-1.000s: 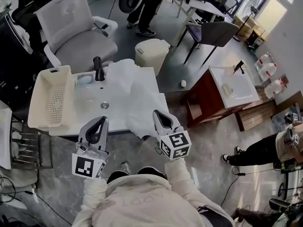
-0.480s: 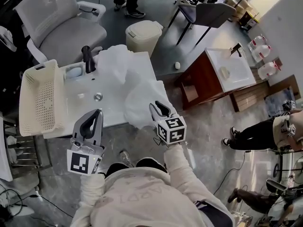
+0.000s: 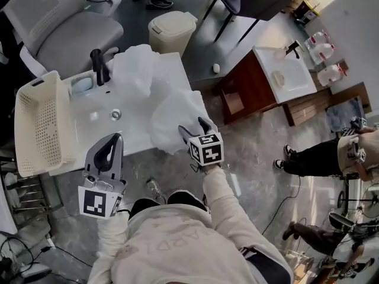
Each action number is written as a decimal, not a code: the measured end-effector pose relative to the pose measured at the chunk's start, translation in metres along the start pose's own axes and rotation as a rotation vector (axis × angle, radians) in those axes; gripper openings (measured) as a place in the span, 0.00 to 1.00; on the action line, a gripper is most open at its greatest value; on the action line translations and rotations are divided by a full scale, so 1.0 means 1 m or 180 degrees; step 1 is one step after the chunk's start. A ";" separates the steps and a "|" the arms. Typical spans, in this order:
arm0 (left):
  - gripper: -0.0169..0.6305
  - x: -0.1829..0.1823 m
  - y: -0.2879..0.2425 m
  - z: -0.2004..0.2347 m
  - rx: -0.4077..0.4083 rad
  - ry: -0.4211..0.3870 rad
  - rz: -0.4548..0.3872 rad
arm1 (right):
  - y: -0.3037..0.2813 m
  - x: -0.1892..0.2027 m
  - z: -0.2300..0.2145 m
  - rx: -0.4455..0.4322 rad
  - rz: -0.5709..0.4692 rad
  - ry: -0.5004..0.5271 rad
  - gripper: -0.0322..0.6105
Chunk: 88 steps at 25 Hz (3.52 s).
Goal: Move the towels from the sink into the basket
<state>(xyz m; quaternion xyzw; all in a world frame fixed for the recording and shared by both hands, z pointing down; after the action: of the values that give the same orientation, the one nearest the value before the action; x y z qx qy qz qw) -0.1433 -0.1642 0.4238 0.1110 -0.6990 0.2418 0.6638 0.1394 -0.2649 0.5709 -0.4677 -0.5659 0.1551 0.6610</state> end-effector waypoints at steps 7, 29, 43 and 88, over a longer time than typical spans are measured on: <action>0.03 0.009 -0.005 0.007 0.0006 0.0026 0.0056 | -0.036 0.007 -0.008 0.0058 0.0295 -0.0082 0.66; 0.03 -0.007 0.007 0.004 -0.0076 -0.0039 -0.0036 | 0.000 -0.001 0.010 -0.0184 -0.0301 -0.0226 0.18; 0.03 -0.014 0.031 0.000 -0.0212 -0.0087 -0.0092 | 0.076 -0.035 0.040 -0.0557 -0.1551 -0.0159 0.18; 0.03 -0.025 0.147 0.005 -0.1735 0.0049 -0.0211 | 0.106 -0.150 0.178 -0.1922 -0.2326 0.0809 0.18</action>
<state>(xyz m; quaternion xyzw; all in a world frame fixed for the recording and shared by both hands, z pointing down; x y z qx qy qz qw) -0.2150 -0.0444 0.3717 -0.0507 -0.7293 0.0238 0.6820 -0.0319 -0.2418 0.3829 -0.4246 -0.6275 -0.3162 0.5710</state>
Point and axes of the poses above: the fingertips, and each gripper's own axes: y backward along the fingers, z to its left, x out of its underside, the point moved 8 cm from there along y, backward along the fingers, and after that the axes turned 12 degrees about z, right-handed, at the moved point
